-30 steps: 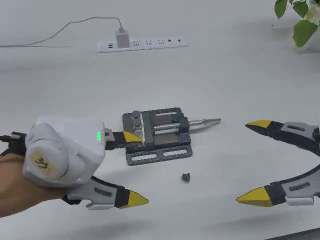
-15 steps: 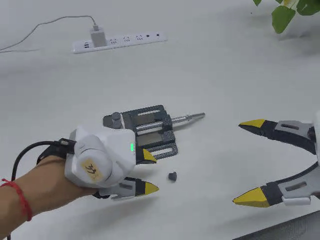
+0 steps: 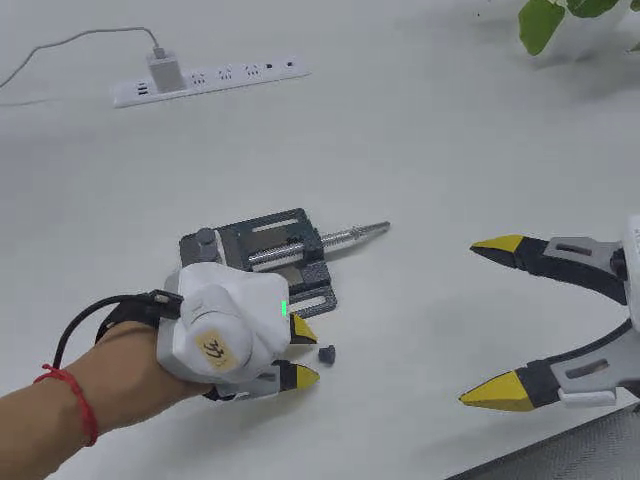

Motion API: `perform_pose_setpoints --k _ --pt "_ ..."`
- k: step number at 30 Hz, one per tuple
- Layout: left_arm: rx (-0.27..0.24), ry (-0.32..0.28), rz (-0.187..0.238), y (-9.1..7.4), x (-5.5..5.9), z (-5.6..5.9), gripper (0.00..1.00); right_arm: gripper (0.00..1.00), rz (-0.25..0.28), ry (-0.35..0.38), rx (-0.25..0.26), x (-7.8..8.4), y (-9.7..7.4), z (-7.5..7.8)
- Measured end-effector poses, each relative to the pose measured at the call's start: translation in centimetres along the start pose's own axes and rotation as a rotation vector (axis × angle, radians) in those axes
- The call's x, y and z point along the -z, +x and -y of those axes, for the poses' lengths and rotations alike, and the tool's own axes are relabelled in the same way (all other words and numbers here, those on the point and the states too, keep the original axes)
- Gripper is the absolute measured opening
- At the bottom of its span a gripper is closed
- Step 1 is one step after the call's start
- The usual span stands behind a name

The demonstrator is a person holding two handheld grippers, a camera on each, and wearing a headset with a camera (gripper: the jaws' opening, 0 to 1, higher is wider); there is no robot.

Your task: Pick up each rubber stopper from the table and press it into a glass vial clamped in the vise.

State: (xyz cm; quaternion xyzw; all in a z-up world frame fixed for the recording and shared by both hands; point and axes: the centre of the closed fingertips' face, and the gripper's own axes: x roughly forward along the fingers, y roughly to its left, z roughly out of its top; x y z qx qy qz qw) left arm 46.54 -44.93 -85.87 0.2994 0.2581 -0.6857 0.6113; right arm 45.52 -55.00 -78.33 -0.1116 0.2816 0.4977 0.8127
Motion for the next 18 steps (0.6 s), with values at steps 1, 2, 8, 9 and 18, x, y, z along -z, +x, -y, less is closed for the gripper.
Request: perform_pose_setpoints --k 1,2,8,9,18 --pt "0.000 -0.001 -0.001 0.12 0.03 -0.01 0.14 0.92 0.000 0.001 0.000 0.03 0.00 -0.01" --pt "-0.001 -0.001 -0.005 0.31 0.04 -0.02 0.13 0.92 0.000 0.003 0.001 0.07 0.02 0.00" --pt "0.001 0.005 -0.011 0.67 0.07 -0.08 0.11 0.91 0.003 0.006 0.004 0.08 0.05 0.15" --pt "0.000 0.007 -0.010 0.70 0.05 -0.09 0.10 0.91 0.003 0.006 0.004 0.09 0.07 0.15" --pt "0.000 0.011 -0.013 0.95 0.09 -0.11 0.06 0.91 0.004 0.008 -0.001 0.18 0.07 0.08"
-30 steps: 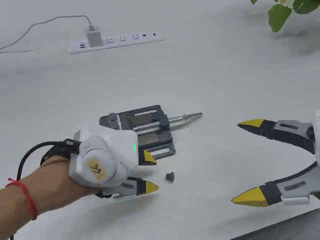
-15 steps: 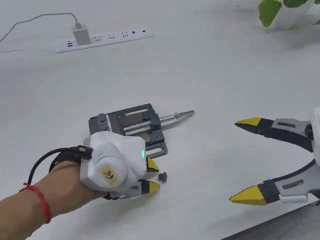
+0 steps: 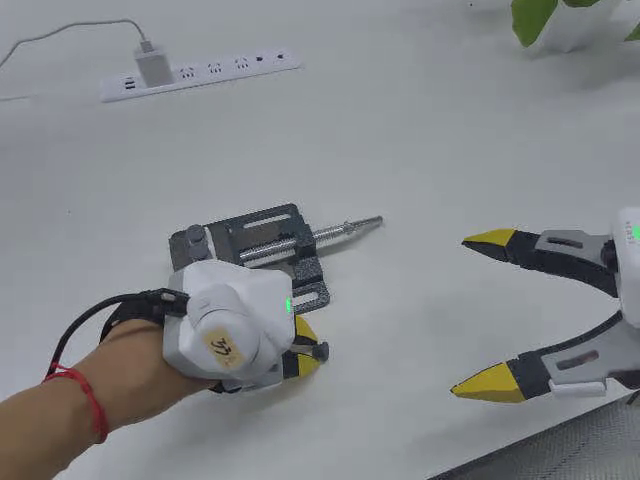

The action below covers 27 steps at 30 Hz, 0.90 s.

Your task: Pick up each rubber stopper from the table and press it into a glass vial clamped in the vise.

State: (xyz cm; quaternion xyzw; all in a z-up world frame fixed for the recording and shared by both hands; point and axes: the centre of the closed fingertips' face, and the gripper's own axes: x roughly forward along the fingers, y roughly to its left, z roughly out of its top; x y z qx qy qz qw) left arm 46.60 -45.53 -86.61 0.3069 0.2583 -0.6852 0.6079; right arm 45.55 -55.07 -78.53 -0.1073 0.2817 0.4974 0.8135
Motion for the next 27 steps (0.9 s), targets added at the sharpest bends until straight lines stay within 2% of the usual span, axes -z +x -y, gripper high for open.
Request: perform_pose_setpoints --k 14,19,23,27 --pt "-0.014 -0.007 0.002 0.0 0.0 -0.3 0.05 0.89 0.001 -0.001 -0.008 -0.3 0.3 -0.1" --pt "-0.029 -0.046 0.024 -0.5 -0.5 -0.5 0.04 0.88 0.009 -0.007 -0.014 -1.3 0.6 -0.2" --pt "-0.053 -0.116 0.074 -1.8 -1.8 -0.8 0.04 0.84 0.012 -0.020 -0.034 -2.6 0.9 -0.5" --pt "-0.098 -0.198 0.163 -4.0 -3.9 -1.3 0.04 0.75 -0.004 -0.026 -0.069 -4.7 1.4 -1.0"
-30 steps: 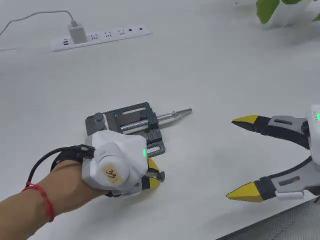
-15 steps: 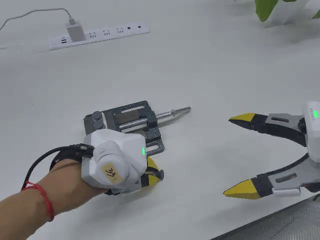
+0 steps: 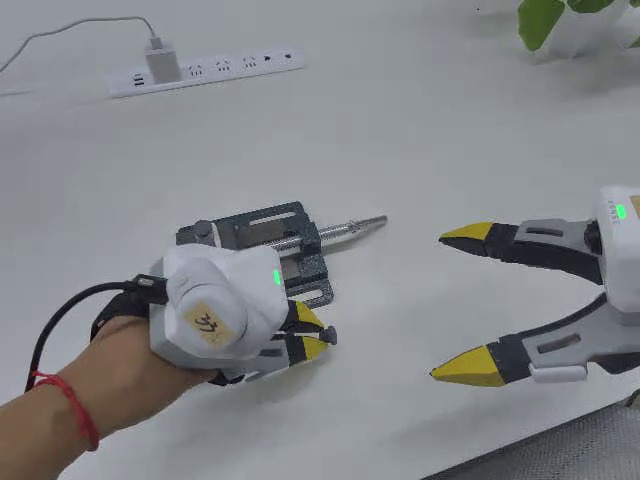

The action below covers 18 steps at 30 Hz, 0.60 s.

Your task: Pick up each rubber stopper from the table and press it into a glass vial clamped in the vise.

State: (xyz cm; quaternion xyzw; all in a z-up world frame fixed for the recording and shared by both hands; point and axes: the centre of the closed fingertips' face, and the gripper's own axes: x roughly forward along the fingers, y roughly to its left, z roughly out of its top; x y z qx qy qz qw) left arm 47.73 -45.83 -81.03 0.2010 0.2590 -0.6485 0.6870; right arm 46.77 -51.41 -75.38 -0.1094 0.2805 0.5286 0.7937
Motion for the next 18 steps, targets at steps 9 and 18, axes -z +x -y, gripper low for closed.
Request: perform_pose_setpoints --k 9,18 --pt "-0.072 -0.110 0.161 -5.1 -4.5 0.3 0.04 0.50 -0.017 -0.052 -0.156 -5.5 1.3 -2.3" --pt "-0.116 -0.153 0.262 -8.8 -6.9 1.2 0.04 0.27 -0.061 -0.146 -0.263 -8.8 2.6 -4.3"
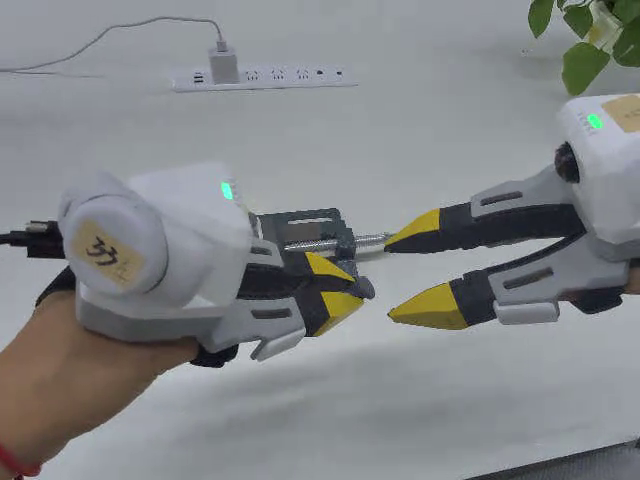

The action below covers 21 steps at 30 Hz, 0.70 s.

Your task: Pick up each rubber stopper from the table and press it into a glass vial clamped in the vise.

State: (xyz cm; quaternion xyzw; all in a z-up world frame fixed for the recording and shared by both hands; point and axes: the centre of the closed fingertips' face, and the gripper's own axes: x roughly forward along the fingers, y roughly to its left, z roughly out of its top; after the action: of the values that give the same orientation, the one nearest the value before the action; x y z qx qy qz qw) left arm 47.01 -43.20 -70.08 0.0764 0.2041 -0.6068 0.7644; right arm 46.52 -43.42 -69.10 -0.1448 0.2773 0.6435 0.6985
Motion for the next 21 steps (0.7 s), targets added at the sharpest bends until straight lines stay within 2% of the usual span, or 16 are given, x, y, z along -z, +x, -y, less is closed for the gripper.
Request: perform_pose_setpoints --k 4,8,16,21 --pt "-0.017 -0.006 0.027 -0.9 -0.6 0.2 0.04 0.21 -0.026 -0.033 -0.040 -1.0 0.5 -0.5" --pt "-0.027 -0.003 0.037 -1.4 -0.6 0.3 0.04 0.15 -0.046 -0.055 -0.063 -1.6 0.7 -0.7" --pt "-0.037 -0.014 0.068 -2.1 -1.1 0.1 0.04 0.12 -0.080 -0.087 -0.095 -2.2 1.2 -0.9" --pt "-0.037 -0.009 0.071 -2.3 -1.2 0.2 0.04 0.10 -0.095 -0.103 -0.105 -2.4 1.3 -1.1"
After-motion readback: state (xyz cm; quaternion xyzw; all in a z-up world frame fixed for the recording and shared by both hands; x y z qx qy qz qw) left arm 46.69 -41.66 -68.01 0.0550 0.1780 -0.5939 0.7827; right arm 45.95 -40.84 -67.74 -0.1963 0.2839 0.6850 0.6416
